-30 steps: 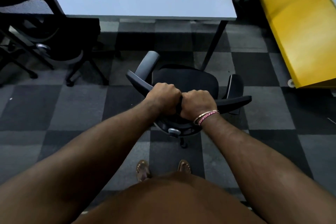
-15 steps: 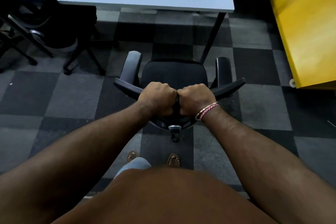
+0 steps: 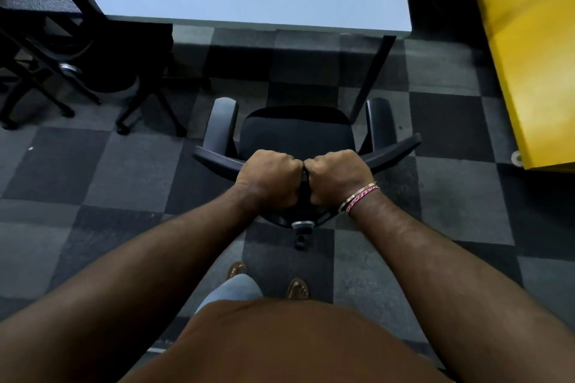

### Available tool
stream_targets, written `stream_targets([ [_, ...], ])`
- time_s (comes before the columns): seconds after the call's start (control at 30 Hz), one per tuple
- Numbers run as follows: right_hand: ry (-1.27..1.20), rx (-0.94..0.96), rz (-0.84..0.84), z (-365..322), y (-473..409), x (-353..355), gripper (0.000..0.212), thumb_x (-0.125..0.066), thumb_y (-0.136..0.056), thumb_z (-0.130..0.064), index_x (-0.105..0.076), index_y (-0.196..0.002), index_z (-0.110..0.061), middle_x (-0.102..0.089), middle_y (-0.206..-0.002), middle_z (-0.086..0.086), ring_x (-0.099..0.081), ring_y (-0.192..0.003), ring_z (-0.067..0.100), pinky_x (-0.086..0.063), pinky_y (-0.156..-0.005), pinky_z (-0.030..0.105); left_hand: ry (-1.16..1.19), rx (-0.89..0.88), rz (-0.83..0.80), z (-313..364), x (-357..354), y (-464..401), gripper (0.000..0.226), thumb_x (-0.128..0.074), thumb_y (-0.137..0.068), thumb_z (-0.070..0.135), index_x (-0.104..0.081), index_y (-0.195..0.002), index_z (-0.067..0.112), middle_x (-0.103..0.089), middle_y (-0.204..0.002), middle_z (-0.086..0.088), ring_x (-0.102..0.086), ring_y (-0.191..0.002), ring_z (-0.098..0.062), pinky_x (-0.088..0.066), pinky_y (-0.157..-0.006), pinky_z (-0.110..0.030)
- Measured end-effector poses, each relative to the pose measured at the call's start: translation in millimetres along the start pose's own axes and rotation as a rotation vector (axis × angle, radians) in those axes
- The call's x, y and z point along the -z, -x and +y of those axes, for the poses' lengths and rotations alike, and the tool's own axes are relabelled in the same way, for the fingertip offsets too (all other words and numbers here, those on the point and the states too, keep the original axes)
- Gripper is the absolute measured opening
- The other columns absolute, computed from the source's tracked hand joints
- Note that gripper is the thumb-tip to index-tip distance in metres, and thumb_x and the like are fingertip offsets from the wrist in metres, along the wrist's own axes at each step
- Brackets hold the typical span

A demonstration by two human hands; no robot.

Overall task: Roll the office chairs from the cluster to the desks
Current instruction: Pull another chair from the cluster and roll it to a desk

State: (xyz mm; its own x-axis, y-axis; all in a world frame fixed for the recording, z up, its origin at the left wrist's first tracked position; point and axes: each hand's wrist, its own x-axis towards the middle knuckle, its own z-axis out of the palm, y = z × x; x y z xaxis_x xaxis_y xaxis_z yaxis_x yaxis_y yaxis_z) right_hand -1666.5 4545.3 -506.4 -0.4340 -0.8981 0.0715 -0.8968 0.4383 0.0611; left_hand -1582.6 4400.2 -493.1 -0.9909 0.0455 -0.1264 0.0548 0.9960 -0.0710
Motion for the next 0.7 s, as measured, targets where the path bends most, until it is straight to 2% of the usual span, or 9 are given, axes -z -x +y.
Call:
stream_targets([
  [0.2,0.034,-0.061,0.005,17.0,-53.0,-1.1,0.016,-0.064,-0.070,-0.039,-0.059,-0.068,-0.024,-0.062,-0.061,-0.004,-0.060,-0.052,0.022,-0.030,-0.050,0.026,-0.014,0.022,0.023,-38.7,2.1,-41.7,0.017,-0.055,-0.090,0.045,-0.055,-0.082,0.029,-0.069,-0.083,0.005,-0.064,-0.069,-0.020,-0.041,-0.061,-0.033],
  [0.33,0.053,-0.085,0.014,27.3,-92.7,-4.2,0.020,-0.065,-0.071,-0.041,-0.057,-0.066,-0.024,-0.060,-0.057,-0.004,-0.058,-0.049,0.022,-0.029,-0.050,0.026,-0.023,0.018,0.041,-72.2,1.8,-68.5,0.019,-0.056,-0.091,0.046,-0.053,-0.082,0.029,-0.068,-0.081,0.005,-0.059,-0.064,-0.019,-0.045,-0.061,-0.034],
  [0.43,0.053,-0.121,0.002,29.8,-126.4,-7.2,0.020,-0.066,-0.071,-0.041,-0.058,-0.066,-0.024,-0.060,-0.057,-0.003,-0.059,-0.050,0.023,-0.030,-0.050,0.026,-0.036,-0.024,0.049,-103.6,2.9,-87.9,0.021,-0.054,-0.092,0.046,-0.052,-0.081,0.028,-0.067,-0.080,0.006,-0.060,-0.064,-0.018,-0.051,-0.062,-0.035],
  [0.6,0.031,-0.249,0.012,15.3,-173.3,-15.1,0.018,-0.069,-0.066,-0.038,-0.060,-0.064,-0.022,-0.062,-0.058,-0.001,-0.061,-0.051,0.025,-0.029,-0.051,0.026,-0.046,-0.125,0.037,-158.5,4.8,-109.0,0.020,-0.053,-0.091,0.046,-0.053,-0.082,0.029,-0.070,-0.084,0.005,-0.067,-0.071,-0.020,-0.050,-0.061,-0.033],
  [0.7,0.018,-0.283,0.024,9.8,-196.7,-20.3,0.020,-0.069,-0.068,-0.039,-0.059,-0.063,-0.022,-0.061,-0.057,-0.002,-0.061,-0.051,0.025,-0.030,-0.050,0.027,-0.073,-0.174,0.026,-186.3,7.0,-119.5,0.021,-0.053,-0.091,0.045,-0.061,-0.085,0.026,-0.070,-0.086,0.004,-0.068,-0.073,-0.021,-0.054,-0.063,-0.036],
])
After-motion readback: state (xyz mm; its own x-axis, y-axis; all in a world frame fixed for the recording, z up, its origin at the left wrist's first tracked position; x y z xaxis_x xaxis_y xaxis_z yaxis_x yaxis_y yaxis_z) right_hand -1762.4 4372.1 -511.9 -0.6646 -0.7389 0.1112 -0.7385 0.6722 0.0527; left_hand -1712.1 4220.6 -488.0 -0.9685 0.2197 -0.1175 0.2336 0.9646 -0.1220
